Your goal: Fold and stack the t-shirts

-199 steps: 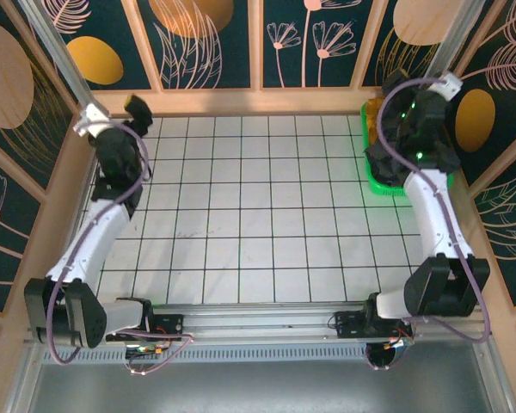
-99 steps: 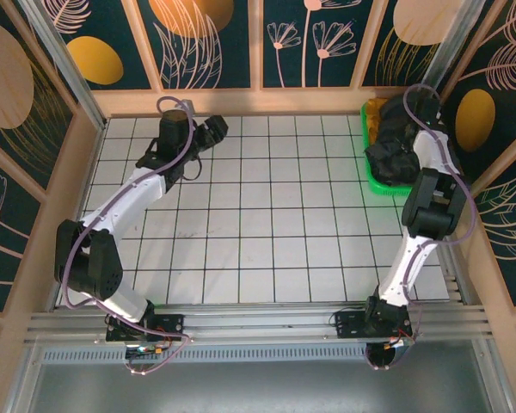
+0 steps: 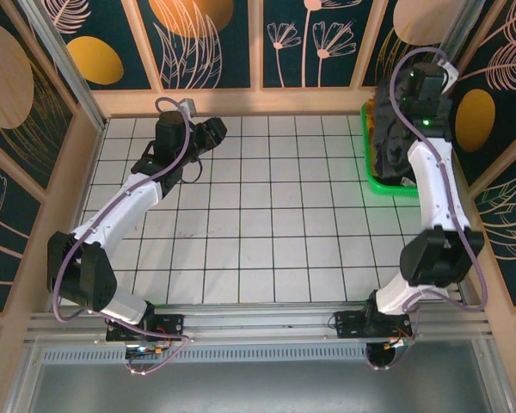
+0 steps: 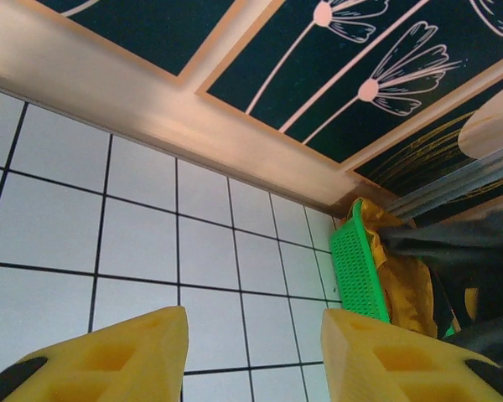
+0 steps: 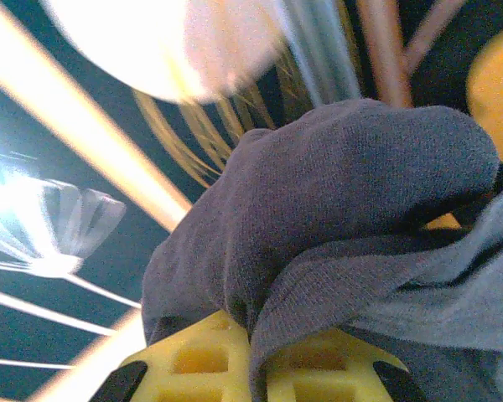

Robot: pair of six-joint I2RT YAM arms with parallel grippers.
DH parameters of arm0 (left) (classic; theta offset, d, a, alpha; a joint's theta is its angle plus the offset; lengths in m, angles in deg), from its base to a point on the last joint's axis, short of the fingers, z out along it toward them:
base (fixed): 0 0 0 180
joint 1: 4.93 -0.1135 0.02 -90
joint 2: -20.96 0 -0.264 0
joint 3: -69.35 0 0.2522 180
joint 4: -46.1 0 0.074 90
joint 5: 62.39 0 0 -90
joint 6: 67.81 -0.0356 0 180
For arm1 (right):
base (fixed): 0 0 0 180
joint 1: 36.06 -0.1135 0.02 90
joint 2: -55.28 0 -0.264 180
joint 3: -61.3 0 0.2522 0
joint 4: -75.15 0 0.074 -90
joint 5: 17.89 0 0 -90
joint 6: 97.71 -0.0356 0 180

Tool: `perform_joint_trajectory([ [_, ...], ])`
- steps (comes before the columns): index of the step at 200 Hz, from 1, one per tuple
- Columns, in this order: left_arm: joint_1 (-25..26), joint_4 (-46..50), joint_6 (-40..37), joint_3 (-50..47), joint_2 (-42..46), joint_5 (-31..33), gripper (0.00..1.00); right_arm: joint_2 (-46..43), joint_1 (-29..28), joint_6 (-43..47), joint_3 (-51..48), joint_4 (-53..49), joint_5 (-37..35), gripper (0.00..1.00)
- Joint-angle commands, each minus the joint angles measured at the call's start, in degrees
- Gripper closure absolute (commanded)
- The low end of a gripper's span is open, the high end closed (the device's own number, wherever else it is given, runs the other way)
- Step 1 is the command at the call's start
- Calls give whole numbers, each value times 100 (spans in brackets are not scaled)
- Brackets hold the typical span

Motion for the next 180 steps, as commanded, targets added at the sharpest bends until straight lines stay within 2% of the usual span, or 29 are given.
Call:
perform_joint_trajectory([
  [1, -17, 180, 52, -29, 94, 280, 56, -408, -692, 446, 270, 869, -624, 100],
  [23, -18, 444, 81, 40, 197, 805, 54, -459, -1947, 943, 479, 1132, -1129, 100],
  [53, -18, 1197, 251, 134, 516, 2067, 52, 67, -3556, 1195, 579, 1162, -1508, 100],
  [60, -17, 1366, 300, 134, 609, 2335, 49, 298, -3760, 980, 627, 951, -1436, 100],
  [73, -18, 1624, 331, 126, 787, 2720, 44, 770, -4001, 599, 631, 709, -767, 100],
  [77, -12, 1676, 331, 117, 843, 2807, 43, 931, -4062, 527, 665, 623, -493, 91],
  [94, -14, 1934, 290, 69, 1091, 3108, 39, 1686, -4225, 350, 1184, 37, 673, 45],
  [105, -18, 2096, 264, 10, 1257, 3250, 38, 2059, -4302, 477, 1600, -256, 1275, 35],
  [112, -18, 2173, 236, -59, 1356, 3274, 37, 2180, -4314, 561, 1741, -325, 1570, 32],
  [121, -18, 2257, 216, -170, 1459, 3238, 37, 2198, -4280, 589, 1695, -319, 1600, 30],
  [139, -18, 2409, 254, -404, 1526, 2928, 37, 1971, -3995, 339, 1074, -180, 1834, 29],
  [165, -18, 2664, 530, -764, 1262, 2051, 37, 1564, -3315, -302, -292, -62, 2151, 36],
  [180, -18, 2670, 853, -1116, 1060, 1536, 39, 1591, -2954, -551, -781, -246, 2524, 45],
])
